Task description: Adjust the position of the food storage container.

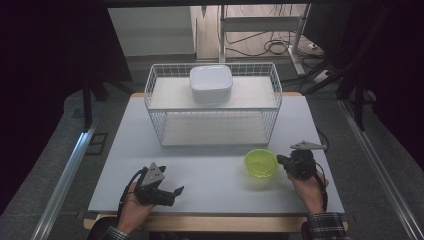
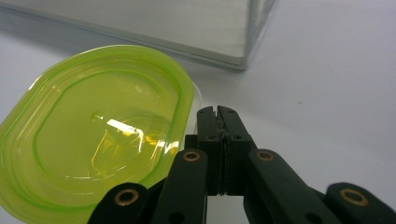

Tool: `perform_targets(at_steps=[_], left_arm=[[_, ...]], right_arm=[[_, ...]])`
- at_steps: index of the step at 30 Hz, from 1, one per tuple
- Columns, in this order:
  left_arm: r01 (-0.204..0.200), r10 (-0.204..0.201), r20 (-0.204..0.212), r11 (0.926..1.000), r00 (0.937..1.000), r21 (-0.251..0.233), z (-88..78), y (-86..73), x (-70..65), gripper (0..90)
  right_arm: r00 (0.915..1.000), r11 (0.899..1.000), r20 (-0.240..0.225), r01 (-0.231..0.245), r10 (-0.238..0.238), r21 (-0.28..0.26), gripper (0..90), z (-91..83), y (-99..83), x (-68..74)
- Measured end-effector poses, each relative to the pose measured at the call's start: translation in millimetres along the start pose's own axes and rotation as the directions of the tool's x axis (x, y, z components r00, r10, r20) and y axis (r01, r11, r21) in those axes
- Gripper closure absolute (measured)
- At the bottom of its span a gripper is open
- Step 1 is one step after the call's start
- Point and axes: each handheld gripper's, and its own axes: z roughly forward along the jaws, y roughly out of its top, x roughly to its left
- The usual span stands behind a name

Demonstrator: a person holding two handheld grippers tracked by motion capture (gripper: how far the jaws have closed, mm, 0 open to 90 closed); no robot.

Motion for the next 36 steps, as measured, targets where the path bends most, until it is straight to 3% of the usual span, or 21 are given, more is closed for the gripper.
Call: perform_targets(at_steps=[8, 12, 18, 24, 31, 36], left_arm=[[-0.004, 0.004, 0.0, 1.0, 1.0, 0.001, 0.0, 0.0, -0.4, 5.6], [-0.007, 0.007, 0.002, 1.0, 1.0, 0.004, 0.0, 0.0, -0.7, 5.6], [-0.007, 0.007, 0.002, 1.0, 1.0, 0.005, -0.2, -0.1, -0.6, 5.6], [-0.008, 0.008, -0.002, 0.9999, 1.0, 0.01, 0.3, -0.2, -0.7, 5.6], [-0.012, 0.012, -0.002, 0.9998, 0.9999, 0.015, 1.7, -0.2, -0.9, 5.6], [-0.016, 0.016, -0.003, 0.9997, 0.9999, 0.018, 2.1, -0.2, -1.3, 5.6]], right_arm=[[0.9966, 1.0, -0.082, 0.009, -0.007, 0.013, 88.0, 11.9, 3.5, 28.7], [0.9939, 0.999, -0.1, 0.049, -0.048, 0.009, 84.9, 15.2, 4.1, 39.7], [0.9968, 0.999, -0.071, 0.04, -0.037, 0.033, 87.2, 12.8, -1.6, 31.4], [0.9887, 0.993, -0.139, 0.071, -0.057, 0.097, 87.5, 13.2, -16.3, 43.8], [0.9821, 0.994, -0.187, 0.039, -0.021, 0.098, 87.5, 20.0, -15.6, 49.1], [0.9759, 0.994, -0.217, 0.047, -0.026, 0.094, 87.5, 29.0, -12.8, 58.1]])
